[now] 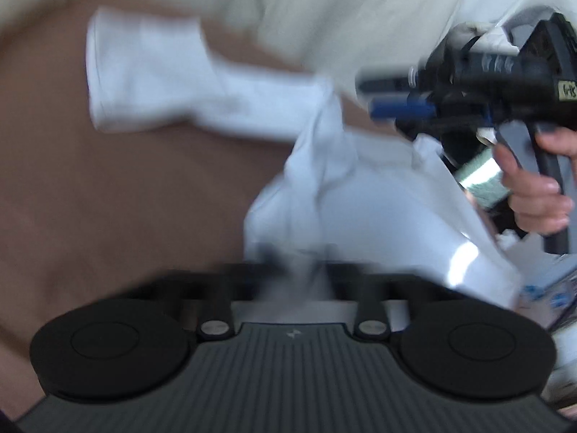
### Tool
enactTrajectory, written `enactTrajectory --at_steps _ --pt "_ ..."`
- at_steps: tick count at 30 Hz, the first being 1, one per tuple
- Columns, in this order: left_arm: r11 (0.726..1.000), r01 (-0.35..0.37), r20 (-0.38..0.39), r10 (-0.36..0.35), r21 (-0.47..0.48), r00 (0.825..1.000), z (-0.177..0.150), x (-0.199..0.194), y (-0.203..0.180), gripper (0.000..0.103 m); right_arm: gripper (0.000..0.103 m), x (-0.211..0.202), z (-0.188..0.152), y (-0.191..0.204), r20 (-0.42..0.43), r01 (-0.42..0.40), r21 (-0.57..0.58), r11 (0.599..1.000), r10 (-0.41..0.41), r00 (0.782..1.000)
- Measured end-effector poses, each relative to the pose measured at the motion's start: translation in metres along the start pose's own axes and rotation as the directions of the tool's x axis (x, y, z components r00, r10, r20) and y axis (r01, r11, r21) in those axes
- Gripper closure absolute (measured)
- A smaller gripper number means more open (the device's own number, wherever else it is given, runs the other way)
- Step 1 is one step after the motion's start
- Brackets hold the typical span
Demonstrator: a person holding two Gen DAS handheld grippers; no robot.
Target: Fold clothes
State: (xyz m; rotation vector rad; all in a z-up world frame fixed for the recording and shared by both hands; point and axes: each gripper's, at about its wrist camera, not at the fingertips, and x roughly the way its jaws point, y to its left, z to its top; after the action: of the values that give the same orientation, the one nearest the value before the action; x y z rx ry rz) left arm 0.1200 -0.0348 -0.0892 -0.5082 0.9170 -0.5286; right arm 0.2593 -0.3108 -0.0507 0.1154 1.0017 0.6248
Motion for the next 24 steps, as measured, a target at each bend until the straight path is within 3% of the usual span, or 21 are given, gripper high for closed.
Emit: enactTrajectory --at_steps 1,5,8,9,10,13,15,16,18,19,21,23,24 --pt "0.999 0.022 -0.021 -0.023 -0.043 1.0 0.001 0.003 0.004 0.098 0.036 0.008 0.004 -0.003 -0.006 -0.006 0.021 1.0 0.006 1.0" --pt "0.997 0.079 0.04 -0.079 -0.006 0.996 0.002 -0.028 -0.001 0.098 0.036 0.039 0.014 -0.014 -0.017 0.036 0.107 0.994 -0.035 0.999" --pt "0.982 0.189 0.042 -0.188 -0.013 0.981 0.0 -0.047 -0.004 0.098 0.039 0.054 0.007 -0.015 -0.082 -0.014 0.077 0.997 0.021 0.996" --pt "0.977 0.214 0.032 -0.213 -0.024 0.977 0.001 -0.05 -0.004 0.098 0.062 0.054 0.002 -0.011 -0.085 -0.022 0.038 0.999 0.025 0.996" --pt "0.971 0.239 0.021 -0.239 -0.026 0.971 0.001 -0.052 -0.007 0.098 0.092 0.053 -0.003 -0.007 -0.089 -0.029 -0.001 1.0 0.029 0.996" --pt "0.941 0.339 -0.004 -0.339 0.0 0.941 0.002 -0.057 -0.019 0.098 0.094 0.039 -0.021 0.021 -0.068 -0.055 -0.15 0.987 0.045 0.997" --pt "0.931 0.365 -0.059 -0.365 -0.014 0.929 0.0 -0.05 -0.025 0.098 0.094 0.03 -0.032 0.041 -0.09 -0.139 -0.198 0.97 0.123 0.988" --pt "0.935 0.352 -0.089 -0.354 -0.039 0.931 -0.003 -0.043 -0.024 0.098 0.094 0.025 -0.036 0.051 -0.11 -0.183 -0.217 0.959 0.162 0.981" --pt "0.942 0.286 -0.143 -0.312 -0.176 0.939 -0.013 -0.024 -0.006 0.098 0.094 0.023 -0.044 0.073 -0.199 -0.253 -0.288 0.924 0.201 0.959" --pt "0.937 0.248 -0.173 -0.294 -0.245 0.94 -0.019 -0.015 0.003 0.098 0.094 0.028 -0.048 0.08 -0.283 -0.273 -0.313 0.91 0.185 0.941" --pt "0.9 0.192 -0.216 -0.293 -0.391 0.931 -0.031 0.001 0.027 0.098 0.091 0.036 -0.056 0.095 -0.44 -0.316 -0.357 0.879 0.141 0.887" --pt "0.868 0.186 -0.207 -0.309 -0.461 0.928 -0.035 0.004 0.037 0.098 0.09 0.031 -0.061 0.098 -0.459 -0.32 -0.41 0.854 0.11 0.881" --pt "0.877 0.192 -0.195 -0.302 -0.441 0.933 -0.031 0.0 0.033 0.098 0.081 0.027 -0.059 0.095 -0.439 -0.304 -0.413 0.859 0.105 0.893"
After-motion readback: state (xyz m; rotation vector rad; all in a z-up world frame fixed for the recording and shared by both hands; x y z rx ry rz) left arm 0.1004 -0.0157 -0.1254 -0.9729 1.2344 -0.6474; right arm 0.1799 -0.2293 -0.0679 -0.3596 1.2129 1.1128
